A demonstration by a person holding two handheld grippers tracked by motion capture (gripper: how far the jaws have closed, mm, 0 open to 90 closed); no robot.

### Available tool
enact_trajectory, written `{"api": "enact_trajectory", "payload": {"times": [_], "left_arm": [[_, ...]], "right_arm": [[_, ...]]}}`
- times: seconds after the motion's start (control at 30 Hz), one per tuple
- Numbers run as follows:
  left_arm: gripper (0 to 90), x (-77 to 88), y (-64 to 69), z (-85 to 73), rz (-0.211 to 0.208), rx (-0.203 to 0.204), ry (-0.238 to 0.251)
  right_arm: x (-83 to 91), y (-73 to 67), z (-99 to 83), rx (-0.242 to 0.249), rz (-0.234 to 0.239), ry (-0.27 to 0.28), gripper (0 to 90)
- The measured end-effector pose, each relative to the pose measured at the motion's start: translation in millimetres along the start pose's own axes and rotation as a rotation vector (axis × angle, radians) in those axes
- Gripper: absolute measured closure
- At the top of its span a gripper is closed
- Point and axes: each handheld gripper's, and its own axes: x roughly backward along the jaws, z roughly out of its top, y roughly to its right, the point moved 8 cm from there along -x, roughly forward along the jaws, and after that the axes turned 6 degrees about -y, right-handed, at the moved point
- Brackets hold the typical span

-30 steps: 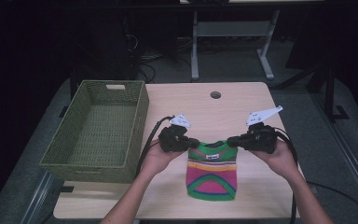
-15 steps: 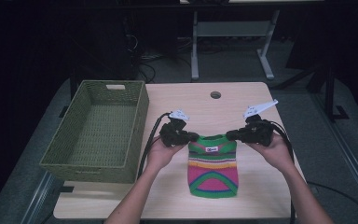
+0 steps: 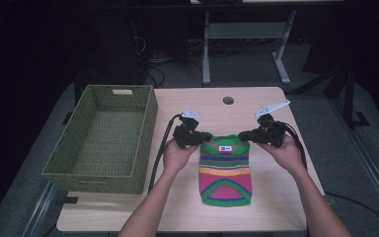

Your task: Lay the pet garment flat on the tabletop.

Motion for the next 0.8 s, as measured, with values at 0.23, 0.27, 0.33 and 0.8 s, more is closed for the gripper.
{"api": "enact_trajectory", "payload": {"times": [0.23, 0.27, 0.33, 0.8], "left_arm": [[83.8, -12.0, -12.8, 0.2, 0.004, 0.052, 0.016], [83.1, -13.8, -15.2, 0.3, 0.013, 0.057, 0.022], [77.7, -15.8, -20.2, 0.6, 0.038, 0.068, 0.034], [62.3, -19.0, -25.1, -10.8, 0.044, 0.069, -0.017]], "right_arm": [[-11.8, 16.2, 0.1, -0.053, -0.005, 0.002, 82.1], [-13.3, 18.4, 0.8, -0.064, -0.005, 0.005, 80.8], [-15.8, 22.9, 2.2, -0.086, -0.02, 0.008, 74.7], [-19.9, 30.8, -6.5, -0.122, -0.007, -0.036, 67.0]]}}
